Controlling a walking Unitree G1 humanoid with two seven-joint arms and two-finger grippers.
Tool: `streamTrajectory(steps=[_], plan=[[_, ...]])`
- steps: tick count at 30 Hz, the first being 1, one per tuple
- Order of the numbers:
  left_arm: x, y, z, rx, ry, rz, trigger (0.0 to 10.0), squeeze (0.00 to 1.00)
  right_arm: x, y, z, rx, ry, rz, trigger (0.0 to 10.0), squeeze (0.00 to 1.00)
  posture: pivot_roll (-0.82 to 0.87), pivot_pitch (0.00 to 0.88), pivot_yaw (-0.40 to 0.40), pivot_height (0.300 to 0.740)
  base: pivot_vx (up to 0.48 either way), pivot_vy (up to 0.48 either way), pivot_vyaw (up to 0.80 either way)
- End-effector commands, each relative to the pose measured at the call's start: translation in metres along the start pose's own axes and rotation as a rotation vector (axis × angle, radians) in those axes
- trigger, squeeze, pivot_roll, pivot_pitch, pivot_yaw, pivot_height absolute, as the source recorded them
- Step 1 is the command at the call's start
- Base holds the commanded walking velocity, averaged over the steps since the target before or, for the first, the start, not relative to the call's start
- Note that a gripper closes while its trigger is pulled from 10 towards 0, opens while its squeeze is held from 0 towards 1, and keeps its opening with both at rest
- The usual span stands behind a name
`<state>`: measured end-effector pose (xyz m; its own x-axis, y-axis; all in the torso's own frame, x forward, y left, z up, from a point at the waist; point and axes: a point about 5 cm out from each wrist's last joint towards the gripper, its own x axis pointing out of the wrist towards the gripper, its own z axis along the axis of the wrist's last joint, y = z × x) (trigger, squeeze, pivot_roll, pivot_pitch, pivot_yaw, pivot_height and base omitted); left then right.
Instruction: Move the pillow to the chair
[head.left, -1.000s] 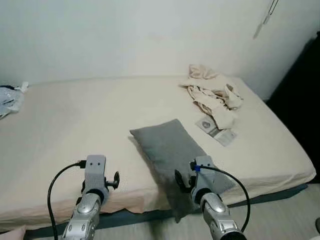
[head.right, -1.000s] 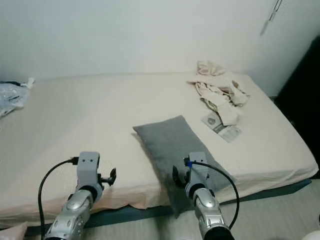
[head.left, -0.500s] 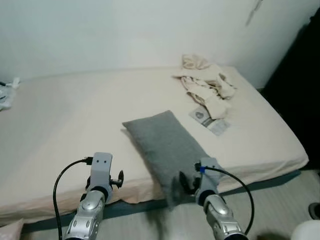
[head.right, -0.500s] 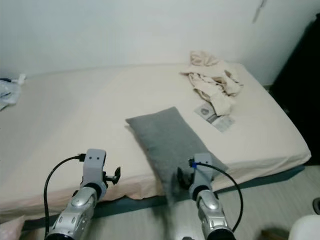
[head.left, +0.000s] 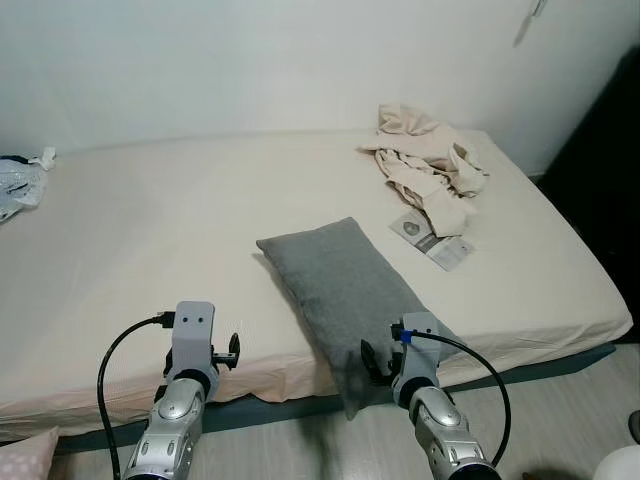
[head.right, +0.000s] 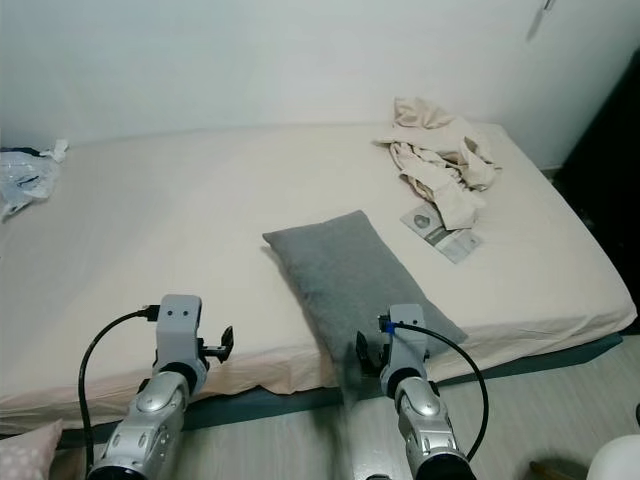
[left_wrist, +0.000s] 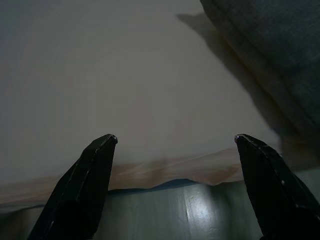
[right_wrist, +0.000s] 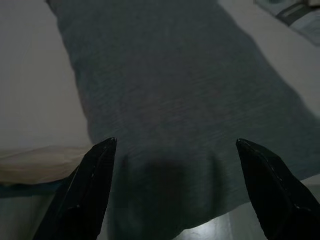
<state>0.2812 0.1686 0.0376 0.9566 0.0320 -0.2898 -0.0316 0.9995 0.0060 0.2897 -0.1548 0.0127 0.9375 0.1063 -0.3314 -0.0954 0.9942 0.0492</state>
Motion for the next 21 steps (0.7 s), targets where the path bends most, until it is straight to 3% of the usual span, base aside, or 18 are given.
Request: streamTrajectory(steps=[1,12,21], plan=[[-0.001,0.004,-0.003,-0.026,0.014,0.014,10.0,0.00,0.000,-0.001,-0.003,-0.013,0.027,-0.010,10.0,0.00,-0.02,0.118,0.001,0.740,0.000,0.000,0.00],[0.000,0.002,-0.002,-0.036,0.006,0.009,10.0,0.00,0.006,-0.002,0.009,-0.020,-0.012,0.011,10.0,0.00,-0.01,0.102,-0.006,0.731,0.000,0.000,0.00],[0.003,0.005,0.002,-0.019,0.005,0.010,10.0,0.00,0.007,-0.014,0.011,0.152,-0.023,-0.091,10.0,0.00,0.00,0.102,-0.004,0.731,0.000,0.000,0.00]])
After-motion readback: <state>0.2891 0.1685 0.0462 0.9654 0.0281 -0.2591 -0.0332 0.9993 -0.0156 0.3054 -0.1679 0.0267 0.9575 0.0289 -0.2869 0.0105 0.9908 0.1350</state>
